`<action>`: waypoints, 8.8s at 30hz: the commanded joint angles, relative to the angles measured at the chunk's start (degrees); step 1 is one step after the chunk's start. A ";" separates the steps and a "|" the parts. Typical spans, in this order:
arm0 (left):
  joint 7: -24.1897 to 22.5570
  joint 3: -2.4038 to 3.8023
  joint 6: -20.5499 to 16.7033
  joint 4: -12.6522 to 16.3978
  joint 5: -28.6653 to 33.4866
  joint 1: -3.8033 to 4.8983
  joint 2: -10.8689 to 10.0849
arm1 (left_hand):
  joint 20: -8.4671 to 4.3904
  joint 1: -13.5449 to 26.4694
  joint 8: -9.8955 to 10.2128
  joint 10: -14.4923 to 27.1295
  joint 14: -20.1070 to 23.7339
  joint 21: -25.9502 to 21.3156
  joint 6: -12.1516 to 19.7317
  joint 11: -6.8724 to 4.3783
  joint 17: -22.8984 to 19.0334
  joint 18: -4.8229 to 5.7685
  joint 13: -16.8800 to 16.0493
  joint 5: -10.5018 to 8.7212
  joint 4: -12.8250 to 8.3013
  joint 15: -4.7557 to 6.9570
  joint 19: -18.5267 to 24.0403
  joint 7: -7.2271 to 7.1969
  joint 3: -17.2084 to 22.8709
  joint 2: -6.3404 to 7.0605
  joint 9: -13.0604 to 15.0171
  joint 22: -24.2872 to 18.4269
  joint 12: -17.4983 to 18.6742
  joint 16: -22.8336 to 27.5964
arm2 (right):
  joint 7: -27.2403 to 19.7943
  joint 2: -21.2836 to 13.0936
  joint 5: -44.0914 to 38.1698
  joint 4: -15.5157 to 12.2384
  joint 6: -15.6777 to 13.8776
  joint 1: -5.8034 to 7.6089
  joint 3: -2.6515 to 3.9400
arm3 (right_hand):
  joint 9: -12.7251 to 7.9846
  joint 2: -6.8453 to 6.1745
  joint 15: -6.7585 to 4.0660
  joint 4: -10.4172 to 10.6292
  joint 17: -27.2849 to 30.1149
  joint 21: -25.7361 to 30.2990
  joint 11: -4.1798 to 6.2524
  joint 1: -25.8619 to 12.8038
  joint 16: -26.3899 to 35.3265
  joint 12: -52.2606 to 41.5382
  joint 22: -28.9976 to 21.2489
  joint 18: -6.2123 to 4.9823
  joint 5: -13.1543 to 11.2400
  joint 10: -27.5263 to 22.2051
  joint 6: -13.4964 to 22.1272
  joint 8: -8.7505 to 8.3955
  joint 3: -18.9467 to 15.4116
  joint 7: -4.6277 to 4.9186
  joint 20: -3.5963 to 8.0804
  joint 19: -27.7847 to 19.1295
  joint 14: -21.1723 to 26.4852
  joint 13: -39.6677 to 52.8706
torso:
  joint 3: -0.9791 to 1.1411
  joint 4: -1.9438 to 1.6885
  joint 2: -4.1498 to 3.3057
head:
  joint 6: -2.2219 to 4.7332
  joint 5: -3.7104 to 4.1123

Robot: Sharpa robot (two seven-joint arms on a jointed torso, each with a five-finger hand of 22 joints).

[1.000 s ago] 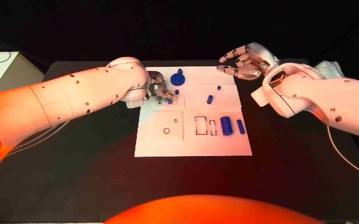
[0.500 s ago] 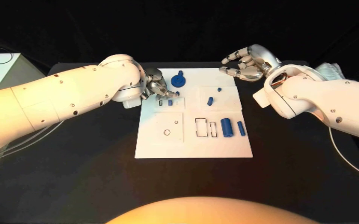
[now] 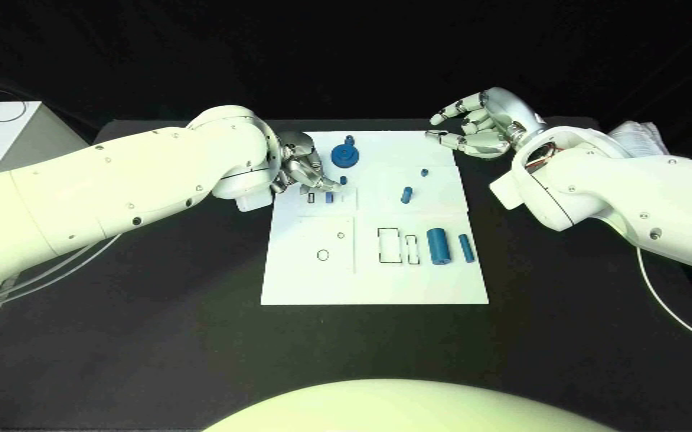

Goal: Assemble the parts on the task board

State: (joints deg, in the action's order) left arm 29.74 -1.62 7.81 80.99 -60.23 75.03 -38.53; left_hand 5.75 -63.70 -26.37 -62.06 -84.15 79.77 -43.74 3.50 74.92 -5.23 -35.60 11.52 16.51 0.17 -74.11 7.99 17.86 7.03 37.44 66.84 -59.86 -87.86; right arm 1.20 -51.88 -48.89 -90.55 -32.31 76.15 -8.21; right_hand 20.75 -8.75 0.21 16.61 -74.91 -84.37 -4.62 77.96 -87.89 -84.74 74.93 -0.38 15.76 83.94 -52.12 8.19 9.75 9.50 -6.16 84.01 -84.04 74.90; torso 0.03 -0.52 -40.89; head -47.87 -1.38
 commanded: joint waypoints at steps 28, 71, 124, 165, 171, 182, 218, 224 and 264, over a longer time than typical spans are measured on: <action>0.23 -1.13 0.07 -3.44 0.03 -1.38 2.86 | -0.56 0.24 -3.60 -1.05 -4.47 0.46 -6.58 -1.40 12.14 0.25 -0.41 0.23 0.07 0.96 -0.57 -1.74 -1.01 -0.81 -1.68 0.80 -1.27 -0.57 | -0.18 -0.04 0.03 -0.04 0.51 -0.18 -0.02 | -0.07 -0.03 0.02 0.00 -9.48 0.18 0.04 -0.74 0.18 0.26 11.34 -1.06 0.36 1.13 -0.02 0.32 0.17 -0.12 0.05 3.34 -4.58 10.61 | -0.07 0.09 0.01 | -0.37 0.17; 0.54 -1.53 -0.75 -4.96 -0.05 -1.59 3.98 | -2.33 -11.08 -12.30 -2.19 -4.84 0.72 -3.79 -3.29 12.84 0.44 -0.66 0.40 -5.40 2.77 -1.27 -3.63 15.56 -0.39 0.72 1.67 -1.39 -0.97 | -0.03 -0.12 0.03 0.12 1.30 -0.40 -0.04 | -0.10 0.06 -0.03 -0.11 -9.55 0.11 0.09 -1.05 0.17 0.08 11.40 -1.04 0.52 1.31 -0.07 0.40 0.32 -0.17 0.08 3.39 -4.61 10.74 | 0.00 0.08 0.02 | -0.47 0.26; 0.62 -0.38 13.52 -8.72 16.72 3.44 3.20 | -1.81 -2.84 -17.46 -1.54 -4.64 0.89 -2.50 -2.58 12.44 0.22 1.56 3.01 -17.38 2.21 -0.35 -2.63 36.15 1.42 1.70 1.28 -0.52 -0.78 | 0.49 0.08 -0.08 0.24 2.29 -0.79 -0.06 | -0.11 0.01 -0.05 -0.20 -9.41 0.18 0.12 -1.05 0.24 0.04 11.37 -1.05 0.95 1.35 -0.08 0.43 0.45 -0.18 0.11 3.38 -4.58 10.76 | 0.02 0.18 -0.07 | -0.29 0.07; 1.88 -4.96 28.68 -26.55 15.40 7.77 17.20 | -2.23 4.94 -17.79 -3.39 -5.85 2.39 -3.98 -3.30 15.08 0.49 -3.29 12.76 -23.26 2.76 -0.74 -3.51 37.92 -0.76 4.18 3.39 -5.46 -2.14 | -0.42 0.72 -0.06 0.19 0.02 -0.76 -0.05 | -0.13 -0.11 -0.07 -0.22 -9.23 0.45 0.13 -1.11 0.33 0.22 11.20 -1.11 1.16 1.20 -0.07 0.45 0.50 -0.20 0.13 3.27 -4.54 10.61 | -0.02 0.06 0.00 | -1.04 -0.49; 2.04 -5.09 29.95 -27.00 14.73 7.78 17.66 | -2.26 5.22 -17.74 -3.63 -5.85 2.52 -4.13 -3.32 15.08 0.54 -3.56 13.22 -23.47 2.78 -0.92 -3.53 37.90 -0.85 4.25 3.64 -5.65 -2.14 | -0.43 0.72 -0.06 0.12 -0.09 -0.75 -0.05 | -0.13 -0.11 -0.07 -0.22 -9.23 0.45 0.13 -1.11 0.33 0.22 11.20 -1.11 1.16 1.20 -0.07 0.45 0.50 -0.20 0.13 3.27 -4.54 10.61 | -0.01 -0.01 0.00 | -1.17 -0.46; 2.07 -5.48 29.87 -28.16 14.02 7.75 18.26 | -2.28 5.54 -17.70 -3.77 -5.85 2.62 -4.28 -3.35 15.08 0.59 -3.60 13.71 -23.65 2.80 -1.07 -3.55 37.92 -1.00 4.34 3.84 -5.72 -2.14 | -0.36 0.67 -0.09 0.01 -0.30 -0.72 -0.05 | -0.14 -0.19 -0.08 -0.26 -9.30 0.43 0.14 -1.09 0.30 0.14 11.22 -1.11 1.23 1.26 -0.08 0.46 0.54 -0.21 0.14 3.28 -4.56 10.67 | -0.01 0.02 -0.01 | -1.33 -0.65; 1.97 -8.12 23.33 -28.30 12.09 6.61 18.43 | -2.43 7.34 -17.89 -4.76 -5.85 3.27 -4.78 -3.49 15.08 0.88 -3.38 16.06 -24.60 2.94 -2.18 -3.64 37.84 -1.49 5.01 5.17 -5.96 -2.14 | -0.38 0.81 -0.11 0.06 -0.33 -0.71 -0.05 | -0.14 -0.22 -0.09 -0.28 -9.31 0.43 0.15 -1.06 0.30 0.17 11.22 -1.11 1.26 1.24 -0.08 0.48 0.58 -0.21 0.14 3.29 -4.56 10.64 | -0.05 0.05 -0.01 | -1.66 -0.62; 2.02 -8.18 23.61 -28.35 11.87 6.37 18.56 | -2.44 7.37 -17.90 -4.77 -5.85 3.26 -4.78 -3.49 15.08 0.87 -3.39 16.10 -24.61 2.95 -2.15 -3.64 37.84 -1.49 5.02 5.14 -5.97 -2.14 | -0.37 0.84 -0.11 0.09 -0.27 -0.71 -0.05 | -0.15 -0.25 -0.11 -0.31 -9.34 0.36 0.17 -1.00 0.30 0.10 11.27 -1.08 1.37 1.30 -0.12 0.52 0.70 -0.23 0.16 3.33 -4.57 10.69 | -0.05 0.03 -0.01 | -1.78 -0.55; 1.72 -8.20 26.16 -27.10 13.27 6.31 17.44 | -2.53 7.61 -17.83 -5.69 -5.85 2.94 -5.26 -3.72 15.08 0.68 -4.62 17.27 -25.27 3.11 -1.55 -3.91 37.68 -1.35 5.10 4.33 -6.61 -2.14 | -0.78 1.03 0.09 0.27 -0.40 -0.71 -0.05 | -0.15 -0.26 -0.12 -0.30 -9.30 0.35 0.18 -1.00 0.32 0.11 11.28 -1.08 1.42 1.30 -0.16 0.55 0.76 -0.24 0.17 3.34 -4.57 10.68 | -0.05 0.06 0.02 | -2.13 -0.36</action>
State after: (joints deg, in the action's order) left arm 31.60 -9.81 33.14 53.66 -47.01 81.38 -21.18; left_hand 3.29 -56.17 -44.01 -67.31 -83.95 82.93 -48.66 -0.12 74.92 -5.23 -40.17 28.46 7.08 2.86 -75.97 4.10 39.92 6.13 42.63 71.24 -66.13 -89.80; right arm 1.08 -50.90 -48.74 -90.29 -32.83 75.44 -8.26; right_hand 20.67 -8.98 0.21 16.30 -74.91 -84.15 -4.62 77.29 -87.89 -84.74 74.91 -0.38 16.98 83.94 -52.12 8.40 10.07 9.50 -6.16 84.01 -84.04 74.90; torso -0.04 -0.49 -40.87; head -50.00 -1.69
